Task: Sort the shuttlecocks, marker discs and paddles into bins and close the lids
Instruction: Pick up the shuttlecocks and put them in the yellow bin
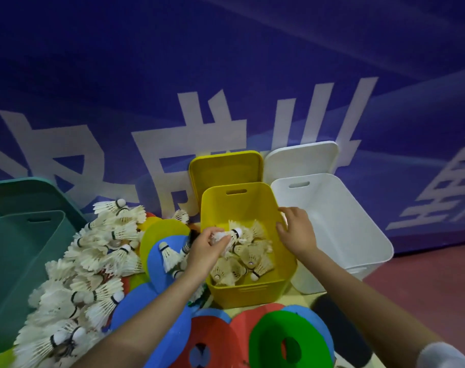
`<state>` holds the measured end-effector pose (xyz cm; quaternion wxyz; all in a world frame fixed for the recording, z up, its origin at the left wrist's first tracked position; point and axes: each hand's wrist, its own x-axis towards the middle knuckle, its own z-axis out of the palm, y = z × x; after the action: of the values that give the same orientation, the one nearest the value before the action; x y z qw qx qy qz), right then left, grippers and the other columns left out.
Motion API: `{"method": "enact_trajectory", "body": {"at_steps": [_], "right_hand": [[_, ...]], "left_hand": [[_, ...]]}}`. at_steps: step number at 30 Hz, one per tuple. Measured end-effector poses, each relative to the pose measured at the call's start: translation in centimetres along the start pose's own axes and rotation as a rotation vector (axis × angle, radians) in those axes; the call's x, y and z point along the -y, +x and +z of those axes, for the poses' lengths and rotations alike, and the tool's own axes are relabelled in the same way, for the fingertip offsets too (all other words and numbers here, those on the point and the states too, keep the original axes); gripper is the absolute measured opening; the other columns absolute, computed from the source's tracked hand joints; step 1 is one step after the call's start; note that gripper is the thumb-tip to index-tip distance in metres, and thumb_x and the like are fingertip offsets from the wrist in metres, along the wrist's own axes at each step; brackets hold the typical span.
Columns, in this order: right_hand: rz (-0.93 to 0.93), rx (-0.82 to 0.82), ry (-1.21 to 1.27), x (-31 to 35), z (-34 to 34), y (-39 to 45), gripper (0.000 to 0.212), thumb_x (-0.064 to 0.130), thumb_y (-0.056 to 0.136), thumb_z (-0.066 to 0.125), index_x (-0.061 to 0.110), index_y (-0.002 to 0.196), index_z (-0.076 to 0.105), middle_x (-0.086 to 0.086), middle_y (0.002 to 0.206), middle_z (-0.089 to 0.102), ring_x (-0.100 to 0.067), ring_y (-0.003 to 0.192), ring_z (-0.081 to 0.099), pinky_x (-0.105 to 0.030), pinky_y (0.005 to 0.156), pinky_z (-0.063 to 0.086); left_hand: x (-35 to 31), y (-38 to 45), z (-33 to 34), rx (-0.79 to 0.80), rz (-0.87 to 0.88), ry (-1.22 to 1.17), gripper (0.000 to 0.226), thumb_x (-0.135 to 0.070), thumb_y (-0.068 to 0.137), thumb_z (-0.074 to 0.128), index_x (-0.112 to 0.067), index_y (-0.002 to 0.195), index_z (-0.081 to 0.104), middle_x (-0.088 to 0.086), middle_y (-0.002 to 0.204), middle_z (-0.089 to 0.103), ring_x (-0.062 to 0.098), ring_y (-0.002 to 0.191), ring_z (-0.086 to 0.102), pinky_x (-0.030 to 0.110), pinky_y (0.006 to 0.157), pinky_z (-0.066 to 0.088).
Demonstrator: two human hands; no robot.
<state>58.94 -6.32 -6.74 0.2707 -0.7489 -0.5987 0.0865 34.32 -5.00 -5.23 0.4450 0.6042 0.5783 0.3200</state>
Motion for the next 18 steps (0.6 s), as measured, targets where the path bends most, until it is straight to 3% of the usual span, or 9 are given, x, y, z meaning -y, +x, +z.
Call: {"method": "enact_trajectory", "body": {"at_steps": [4, 7, 12, 14, 18], "right_hand": [[0.206, 0.108, 0.203, -1.8, 0.4, -1.4, 0.041, 0.024, 0.099, 0.044, 0.020, 0.140, 0.043, -0.010, 0.135, 0.053, -0.027, 0.119, 0.053, -0.037, 0.096, 0.042], [0.171, 0.124, 0.261, -2.2, 1.2, -2.0, 0.038, 0.025, 0.102, 0.037, 0.022, 0.138, 0.046, -0.007, 0.128, 0.060, -0.026, 0.113, 0.057, -0.035, 0.090, 0.045], [0.167, 0.104, 0.258, -2.8, 1.9, -1.8, 0.037, 0.027, 0.101, 0.037, 0.024, 0.137, 0.047, -0.007, 0.122, 0.062, -0.026, 0.109, 0.059, -0.036, 0.085, 0.046], [0.152, 0.097, 0.244, -3.0, 2.1, -1.7, 0.038, 0.028, 0.101, 0.036, 0.023, 0.137, 0.046, -0.007, 0.125, 0.060, -0.026, 0.110, 0.058, -0.036, 0.086, 0.046], [0.136, 0.069, 0.231, -3.2, 2.5, -1.6, 0.037, 0.028, 0.101, 0.037, 0.023, 0.136, 0.047, -0.008, 0.122, 0.062, -0.025, 0.108, 0.059, -0.035, 0.084, 0.046]], "left_hand": [[-0.2, 0.8, 3.1, 0.143, -0.053, 0.137, 0.026, -0.034, 0.084, 0.069, -0.025, 0.106, 0.059, -0.006, 0.111, 0.052, 0.008, 0.091, 0.050, 0.025, 0.069, 0.044], [0.7, 1.7, 5.1, 0.200, -0.146, 0.186, 0.034, -0.036, 0.084, 0.069, -0.021, 0.113, 0.059, -0.002, 0.108, 0.052, 0.010, 0.090, 0.051, 0.026, 0.071, 0.045], [2.6, 3.0, 7.6, 0.311, -0.176, 0.315, 0.029, -0.040, 0.083, 0.069, -0.025, 0.105, 0.059, -0.001, 0.108, 0.059, 0.005, 0.081, 0.056, 0.026, 0.073, 0.050], [3.2, 3.1, 8.2, 0.385, -0.185, 0.416, 0.037, -0.043, 0.082, 0.069, -0.023, 0.111, 0.059, -0.003, 0.105, 0.060, 0.005, 0.081, 0.056, 0.024, 0.072, 0.047], [3.6, 3.5, 8.7, 0.462, -0.123, 0.635, 0.049, -0.053, 0.078, 0.068, -0.025, 0.117, 0.059, -0.001, 0.114, 0.062, 0.011, 0.090, 0.057, 0.025, 0.077, 0.047]]}}
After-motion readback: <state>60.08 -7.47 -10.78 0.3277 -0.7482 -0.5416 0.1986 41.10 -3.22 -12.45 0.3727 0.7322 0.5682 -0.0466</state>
